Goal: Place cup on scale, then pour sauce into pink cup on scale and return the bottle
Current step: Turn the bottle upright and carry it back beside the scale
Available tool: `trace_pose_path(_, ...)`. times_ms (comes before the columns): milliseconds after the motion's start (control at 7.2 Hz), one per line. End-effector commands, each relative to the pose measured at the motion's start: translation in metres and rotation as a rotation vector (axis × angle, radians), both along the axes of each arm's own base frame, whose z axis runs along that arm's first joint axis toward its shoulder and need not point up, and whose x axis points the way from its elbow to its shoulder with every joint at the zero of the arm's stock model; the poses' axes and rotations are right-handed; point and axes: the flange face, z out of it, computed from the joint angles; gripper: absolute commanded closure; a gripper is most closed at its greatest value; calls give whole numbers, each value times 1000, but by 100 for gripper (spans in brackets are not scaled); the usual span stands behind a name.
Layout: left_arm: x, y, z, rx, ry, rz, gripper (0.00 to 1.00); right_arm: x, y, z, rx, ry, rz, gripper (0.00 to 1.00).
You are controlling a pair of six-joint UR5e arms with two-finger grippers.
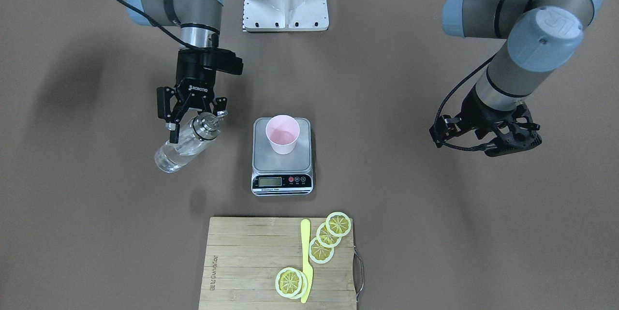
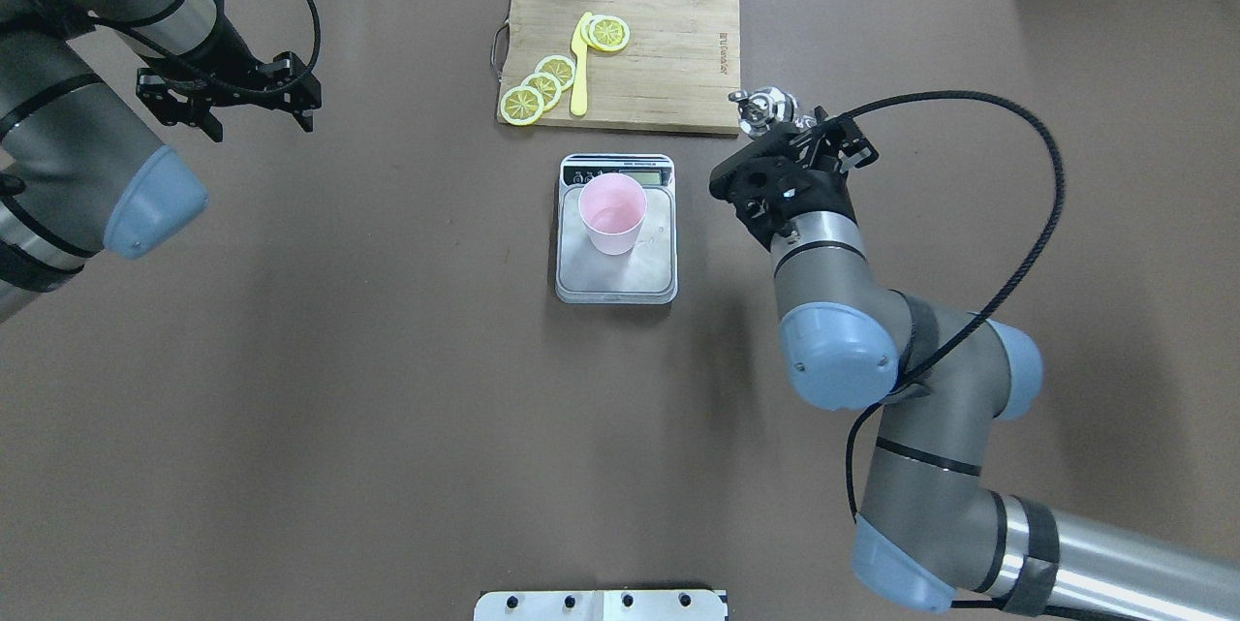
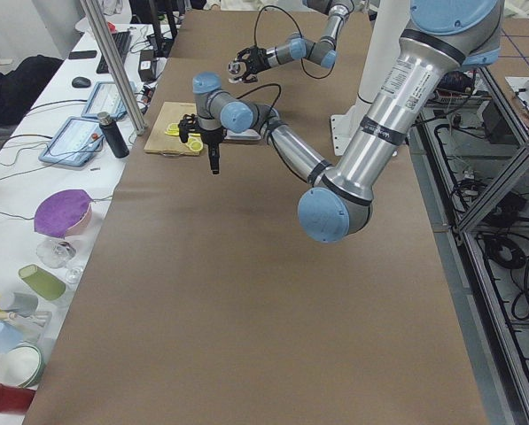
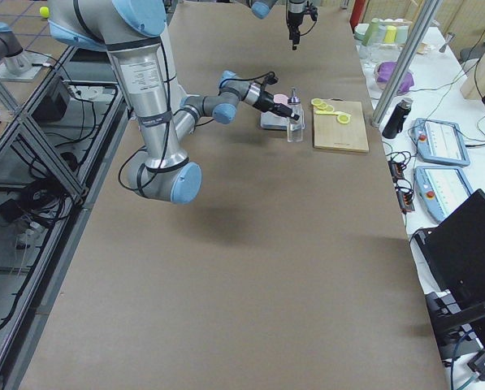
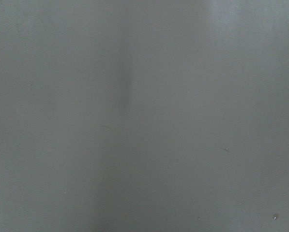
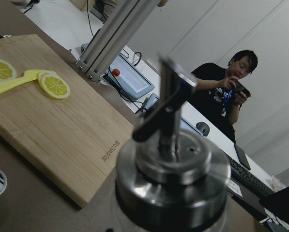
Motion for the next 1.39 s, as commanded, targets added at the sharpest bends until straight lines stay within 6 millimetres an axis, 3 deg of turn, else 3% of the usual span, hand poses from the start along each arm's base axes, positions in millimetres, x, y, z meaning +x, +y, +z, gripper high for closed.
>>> trace_pose_path(0, -3, 5, -10, 13, 10, -5, 2, 53, 12, 30, -177, -251, 18, 100)
trace_pose_path(417, -4, 6, -9, 14, 9, -6, 2, 78, 32, 74, -174, -431, -139, 100)
trace_pose_path(694, -4, 6, -9, 14, 9, -6, 2, 71, 32, 70, -113, -453, -197, 100)
trace_pose_path(833, -4, 6, -8, 13, 8, -6, 2, 66, 31, 76, -90, -488, -223, 100)
trace_pose_path(972, -4, 5, -8, 11, 7, -6, 2, 56, 28, 97, -70, -523, -236, 100)
trace_pose_path(1250, -4, 6, -7, 10, 6, -6, 2, 55, 24, 101, -26, -520, -257, 100)
